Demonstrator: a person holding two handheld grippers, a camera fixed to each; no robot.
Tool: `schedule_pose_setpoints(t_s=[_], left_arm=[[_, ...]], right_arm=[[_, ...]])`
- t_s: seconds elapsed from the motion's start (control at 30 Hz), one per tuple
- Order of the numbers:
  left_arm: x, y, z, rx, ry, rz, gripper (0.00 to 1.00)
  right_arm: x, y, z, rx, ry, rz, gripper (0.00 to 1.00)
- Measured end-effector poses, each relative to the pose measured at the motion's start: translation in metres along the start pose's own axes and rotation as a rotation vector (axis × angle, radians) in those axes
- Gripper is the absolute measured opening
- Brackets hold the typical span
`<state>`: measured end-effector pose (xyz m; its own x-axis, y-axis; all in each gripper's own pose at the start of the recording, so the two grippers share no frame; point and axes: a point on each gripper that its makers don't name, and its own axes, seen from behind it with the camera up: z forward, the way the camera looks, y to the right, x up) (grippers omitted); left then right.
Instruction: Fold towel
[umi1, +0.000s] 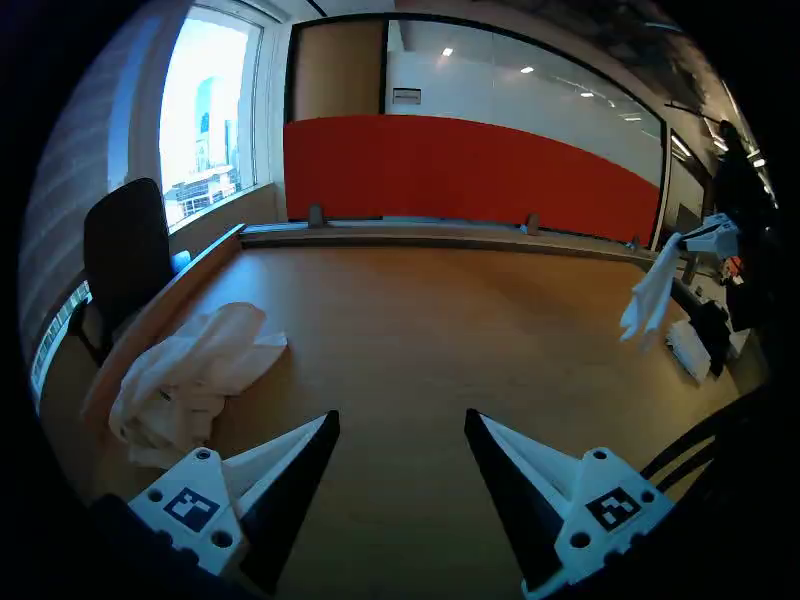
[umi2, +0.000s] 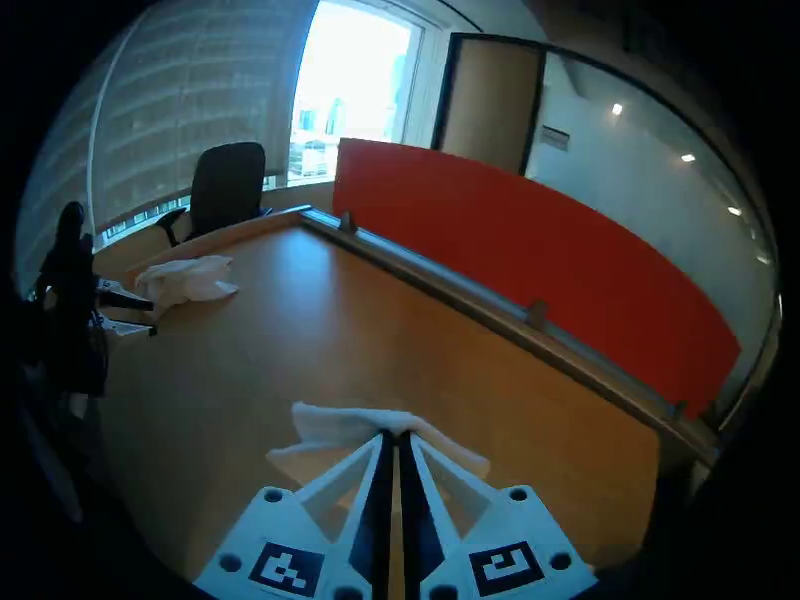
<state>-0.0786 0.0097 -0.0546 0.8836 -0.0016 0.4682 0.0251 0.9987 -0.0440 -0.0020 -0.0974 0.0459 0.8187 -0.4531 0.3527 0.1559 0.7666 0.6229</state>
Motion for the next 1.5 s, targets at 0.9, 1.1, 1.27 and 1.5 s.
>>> schedule_pose_setpoints(t_s=[0.9, 1.1, 1.27, 1.5], left_arm=[[0.000, 0.013, 0.005, 0.014, -0.025, 0.013, 0.93], [0.001, 0.015, 0.006, 0.019, -0.028, 0.014, 0.93], [0.002, 0.015, 0.007, 0.023, -0.030, 0.013, 0.93], [0.004, 0.016, 0.008, 0.027, -0.030, 0.021, 0.93]], right_arm=[[-0.054, 0.123, -0.048, -0.140, -0.048, 0.071, 0.05], [-0.062, 0.152, -0.057, -0.172, -0.053, 0.091, 0.05], [-0.069, 0.173, -0.063, -0.199, -0.061, 0.103, 0.05], [-0.080, 0.195, -0.067, -0.218, -0.077, 0.108, 0.05]])
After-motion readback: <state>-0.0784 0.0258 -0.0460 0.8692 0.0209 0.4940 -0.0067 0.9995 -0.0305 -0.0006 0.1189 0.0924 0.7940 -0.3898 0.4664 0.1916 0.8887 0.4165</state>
